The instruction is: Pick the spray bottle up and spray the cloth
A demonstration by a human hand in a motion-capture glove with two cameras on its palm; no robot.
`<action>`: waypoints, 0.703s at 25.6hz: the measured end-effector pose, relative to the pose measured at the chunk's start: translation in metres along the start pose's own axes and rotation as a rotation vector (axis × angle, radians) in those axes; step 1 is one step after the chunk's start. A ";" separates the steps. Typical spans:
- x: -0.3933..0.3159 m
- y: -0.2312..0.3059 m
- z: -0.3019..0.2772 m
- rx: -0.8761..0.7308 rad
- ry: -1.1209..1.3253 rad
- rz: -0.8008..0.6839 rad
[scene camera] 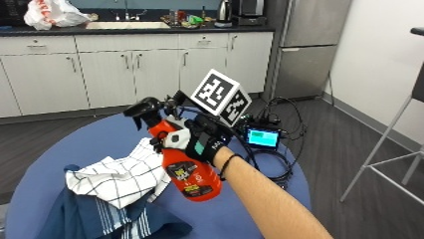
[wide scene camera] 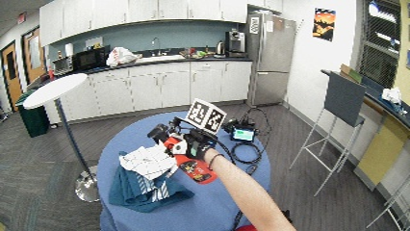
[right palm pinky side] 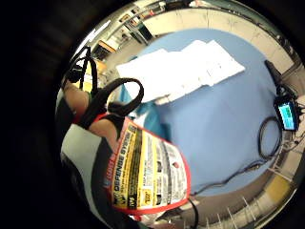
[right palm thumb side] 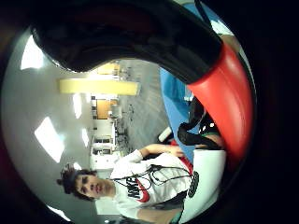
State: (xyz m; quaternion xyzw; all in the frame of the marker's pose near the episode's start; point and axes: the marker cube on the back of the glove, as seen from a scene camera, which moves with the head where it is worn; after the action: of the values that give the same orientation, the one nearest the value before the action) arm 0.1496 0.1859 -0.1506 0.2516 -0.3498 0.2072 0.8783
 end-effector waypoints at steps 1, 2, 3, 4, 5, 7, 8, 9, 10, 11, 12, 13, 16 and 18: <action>-0.003 0.001 -0.005 0.047 -0.031 -0.028; -0.006 0.002 -0.008 0.092 -0.060 -0.054; -0.007 0.004 -0.010 0.136 -0.086 -0.077; -0.007 0.006 -0.011 0.175 -0.109 -0.099; -0.008 0.009 -0.011 0.209 -0.131 -0.119; -0.008 0.016 -0.007 0.261 -0.171 -0.157; -0.007 0.020 -0.005 0.282 -0.190 -0.176; -0.006 0.023 -0.002 0.300 -0.210 -0.194; -0.005 0.026 0.001 0.314 -0.230 -0.211; -0.005 0.029 0.004 0.324 -0.251 -0.228; -0.006 0.033 0.007 0.330 -0.271 -0.243; -0.009 0.037 0.011 0.335 -0.291 -0.259; -0.022 0.052 0.019 0.346 -0.329 -0.319; -0.031 0.061 0.026 0.344 -0.341 -0.367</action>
State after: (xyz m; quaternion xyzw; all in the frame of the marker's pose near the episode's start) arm 0.0830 0.2128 -0.1384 0.4868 -0.4006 0.0562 0.7742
